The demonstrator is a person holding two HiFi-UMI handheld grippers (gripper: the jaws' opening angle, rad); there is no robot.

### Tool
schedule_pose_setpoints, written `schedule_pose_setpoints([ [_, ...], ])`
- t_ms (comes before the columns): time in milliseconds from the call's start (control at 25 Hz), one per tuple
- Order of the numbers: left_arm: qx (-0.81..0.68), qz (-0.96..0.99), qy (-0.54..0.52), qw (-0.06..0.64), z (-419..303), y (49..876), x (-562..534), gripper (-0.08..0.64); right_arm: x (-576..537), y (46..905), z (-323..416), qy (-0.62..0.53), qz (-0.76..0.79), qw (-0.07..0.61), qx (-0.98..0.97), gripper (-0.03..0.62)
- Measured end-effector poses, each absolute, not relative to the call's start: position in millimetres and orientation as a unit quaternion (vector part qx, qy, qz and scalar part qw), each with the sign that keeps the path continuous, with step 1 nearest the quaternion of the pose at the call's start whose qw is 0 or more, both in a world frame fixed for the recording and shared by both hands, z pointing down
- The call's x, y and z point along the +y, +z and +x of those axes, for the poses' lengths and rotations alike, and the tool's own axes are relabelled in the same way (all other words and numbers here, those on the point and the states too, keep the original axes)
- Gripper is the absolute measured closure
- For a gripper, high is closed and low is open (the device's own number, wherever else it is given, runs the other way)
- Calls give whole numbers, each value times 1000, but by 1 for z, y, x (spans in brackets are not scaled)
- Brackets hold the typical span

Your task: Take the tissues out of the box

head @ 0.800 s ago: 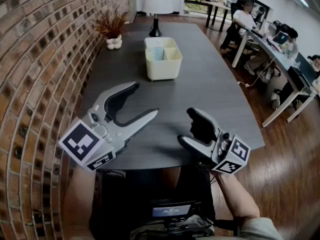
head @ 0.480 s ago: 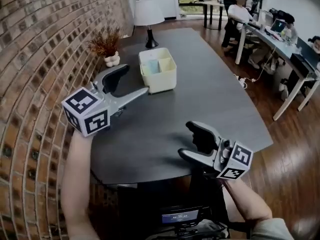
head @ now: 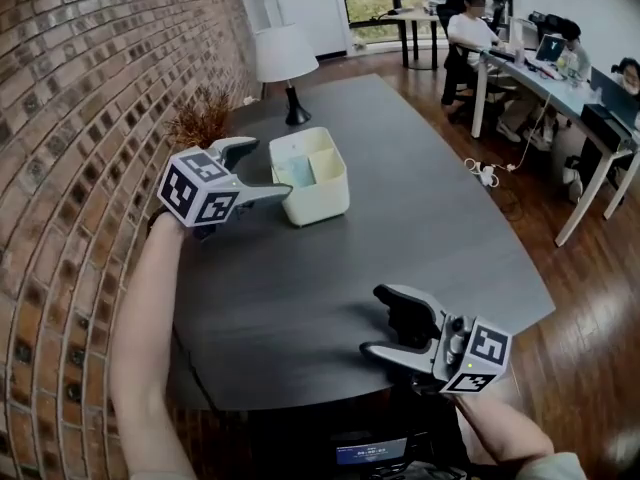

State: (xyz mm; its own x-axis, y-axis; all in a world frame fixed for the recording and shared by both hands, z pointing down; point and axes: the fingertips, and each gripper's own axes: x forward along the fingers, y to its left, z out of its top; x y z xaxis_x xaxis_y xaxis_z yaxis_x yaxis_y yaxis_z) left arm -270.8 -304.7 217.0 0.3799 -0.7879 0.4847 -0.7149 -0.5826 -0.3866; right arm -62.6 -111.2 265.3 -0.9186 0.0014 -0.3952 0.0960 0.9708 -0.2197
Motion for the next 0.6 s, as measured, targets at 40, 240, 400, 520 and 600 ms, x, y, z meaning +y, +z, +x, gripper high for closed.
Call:
schedule_pose_setpoints([
  [40, 449, -823, -343, 55, -276, 221, -314, 107, -111, 266, -63, -118, 26, 199, 972, 230],
  [240, 437, -796, -416, 44, -297, 237, -360, 77, -108, 267, -62, -120, 28, 198, 972, 230],
  [400, 422, -785, -453, 20, -314, 253, -395, 57, -107, 266, -62, -120, 30, 199, 972, 230],
  [520, 395, -779, -487, 0, -320, 270, -413, 57, -108, 266, -63, -122, 31, 198, 972, 230],
  [600, 384, -770, -510, -7, -325, 281, -425, 57, -109, 263, -63, -127, 34, 201, 971, 230],
])
